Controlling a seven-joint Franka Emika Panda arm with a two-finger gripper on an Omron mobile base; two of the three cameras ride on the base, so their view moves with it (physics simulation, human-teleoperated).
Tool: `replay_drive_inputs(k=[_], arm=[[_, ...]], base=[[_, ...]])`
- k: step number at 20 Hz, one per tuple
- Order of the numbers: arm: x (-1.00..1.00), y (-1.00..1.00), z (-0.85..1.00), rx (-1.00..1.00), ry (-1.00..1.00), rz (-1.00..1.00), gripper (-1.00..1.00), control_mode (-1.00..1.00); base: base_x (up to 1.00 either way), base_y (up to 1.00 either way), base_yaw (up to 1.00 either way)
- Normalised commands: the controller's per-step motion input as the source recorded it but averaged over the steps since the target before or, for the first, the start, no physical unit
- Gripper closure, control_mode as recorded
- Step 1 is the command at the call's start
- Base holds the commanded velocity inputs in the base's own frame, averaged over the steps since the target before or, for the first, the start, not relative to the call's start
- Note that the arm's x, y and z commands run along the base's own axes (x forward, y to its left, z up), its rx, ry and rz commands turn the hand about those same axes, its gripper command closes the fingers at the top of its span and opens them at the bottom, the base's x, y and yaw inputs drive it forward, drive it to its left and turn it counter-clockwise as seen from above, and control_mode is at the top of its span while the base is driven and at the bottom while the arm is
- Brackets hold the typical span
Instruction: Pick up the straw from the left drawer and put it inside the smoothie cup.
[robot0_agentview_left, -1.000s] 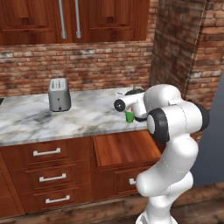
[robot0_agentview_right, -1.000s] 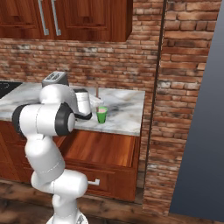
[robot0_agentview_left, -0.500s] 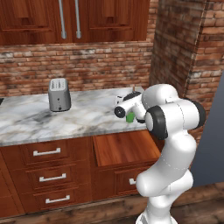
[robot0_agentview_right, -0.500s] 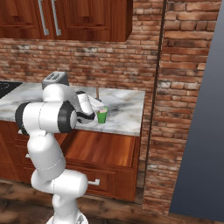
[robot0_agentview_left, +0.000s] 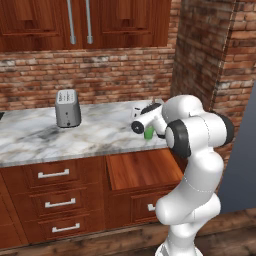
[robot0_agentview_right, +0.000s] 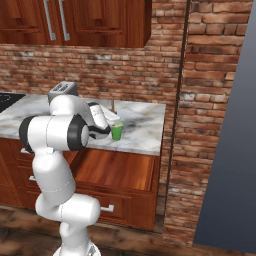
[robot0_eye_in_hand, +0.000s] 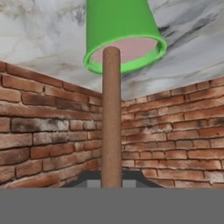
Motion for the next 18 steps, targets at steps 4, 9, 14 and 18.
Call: replay_drive_inputs(k=[4,9,14,18], arm=[[0.00,0.00,-0.04,0.00,-0.11,0.00,-1.00,-1.00],[0.00,0.00,-0.09,0.00,-0.11,0.00,-1.00,-1.00],[0.00,-0.04,-0.10,0.00,-0.05,0.00,-1.00,-1.00],[0.00,-0.08,-0.02,0.00,-0.05,0.00,-1.00,-1.00]], base=[[0.00,0.00,0.00],[0.00,0.00,0.00],[0.00,0.00,0.00],[0.00,0.00,0.00]])
